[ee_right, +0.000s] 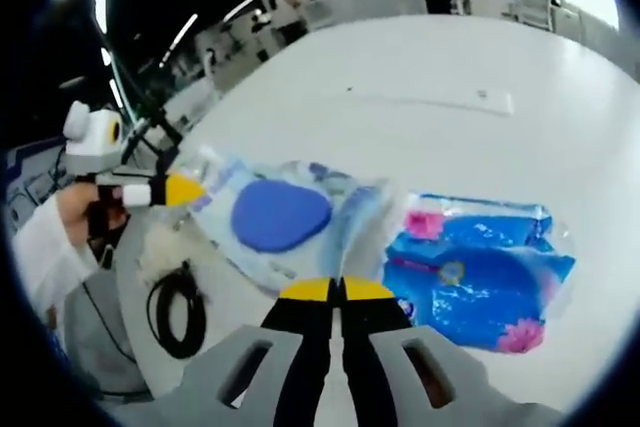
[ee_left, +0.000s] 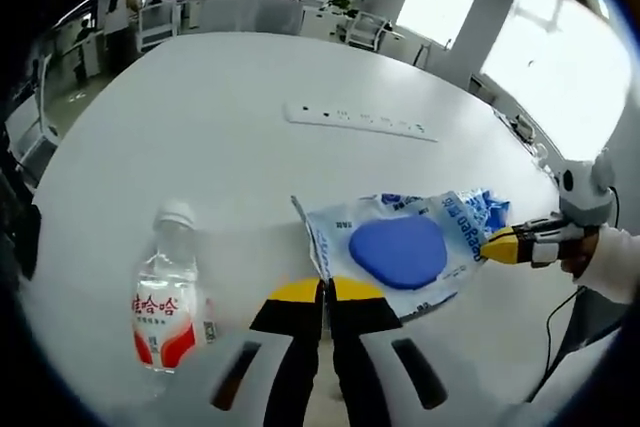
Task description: Arrange the tabletop items into an orderly group along one side of the table until the central work area is clear of visible clutter.
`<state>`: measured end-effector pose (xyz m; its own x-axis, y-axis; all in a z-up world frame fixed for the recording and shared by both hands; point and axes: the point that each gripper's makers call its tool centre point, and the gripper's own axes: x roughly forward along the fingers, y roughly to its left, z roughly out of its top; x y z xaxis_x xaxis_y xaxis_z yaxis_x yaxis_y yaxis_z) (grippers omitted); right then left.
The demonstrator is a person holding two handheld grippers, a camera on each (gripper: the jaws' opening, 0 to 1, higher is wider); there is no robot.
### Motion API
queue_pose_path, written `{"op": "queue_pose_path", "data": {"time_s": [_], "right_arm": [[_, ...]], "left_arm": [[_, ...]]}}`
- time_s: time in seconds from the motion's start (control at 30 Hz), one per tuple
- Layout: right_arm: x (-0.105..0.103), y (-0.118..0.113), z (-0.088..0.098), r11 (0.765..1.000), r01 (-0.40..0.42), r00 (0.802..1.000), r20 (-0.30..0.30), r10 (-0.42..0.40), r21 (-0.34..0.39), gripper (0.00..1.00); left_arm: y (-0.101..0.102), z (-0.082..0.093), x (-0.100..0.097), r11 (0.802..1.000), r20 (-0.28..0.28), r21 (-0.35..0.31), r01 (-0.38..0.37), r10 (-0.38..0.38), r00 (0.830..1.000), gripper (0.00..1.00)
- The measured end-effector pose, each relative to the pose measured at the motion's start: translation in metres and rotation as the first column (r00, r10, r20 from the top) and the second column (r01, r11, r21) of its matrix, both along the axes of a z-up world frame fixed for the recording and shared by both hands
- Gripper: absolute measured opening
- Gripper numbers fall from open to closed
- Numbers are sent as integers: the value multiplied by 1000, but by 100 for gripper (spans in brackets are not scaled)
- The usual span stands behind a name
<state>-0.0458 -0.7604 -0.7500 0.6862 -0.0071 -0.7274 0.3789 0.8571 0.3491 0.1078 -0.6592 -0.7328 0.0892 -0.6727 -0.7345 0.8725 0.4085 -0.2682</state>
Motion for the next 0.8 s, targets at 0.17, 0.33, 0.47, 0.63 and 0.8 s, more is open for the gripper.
{"op": "queue_pose_path", "data": {"time_s": [0.17, 0.33, 0.47, 0.63, 0.8], "right_arm": [[-1, 5, -1, 1000, 7, 1000, 5, -7, 8, 1], [-1, 5, -2, 1000, -16, 1000, 0, 16, -15, 3], [2, 6, 4, 1000, -20, 1000, 22, 20, -20, 11], [2, 10, 10, 999, -30, 999, 38, 32, -35, 19], [-3, 14, 17, 999, -26, 998, 58, 28, -25, 24]], "left_arm": [[2, -3, 0, 1000, -2, 14, -7, 7, 1000, 0], [3, -3, -1, 1000, -1, 16, -15, 15, 1000, 1], [5, -3, 1, 1000, 6, 21, -15, 15, 1000, 2], [7, 6, 4, 999, 5, -7, -46, 46, 999, 4], [6, 21, 2, 998, 13, -47, -52, 52, 999, 11]]}}
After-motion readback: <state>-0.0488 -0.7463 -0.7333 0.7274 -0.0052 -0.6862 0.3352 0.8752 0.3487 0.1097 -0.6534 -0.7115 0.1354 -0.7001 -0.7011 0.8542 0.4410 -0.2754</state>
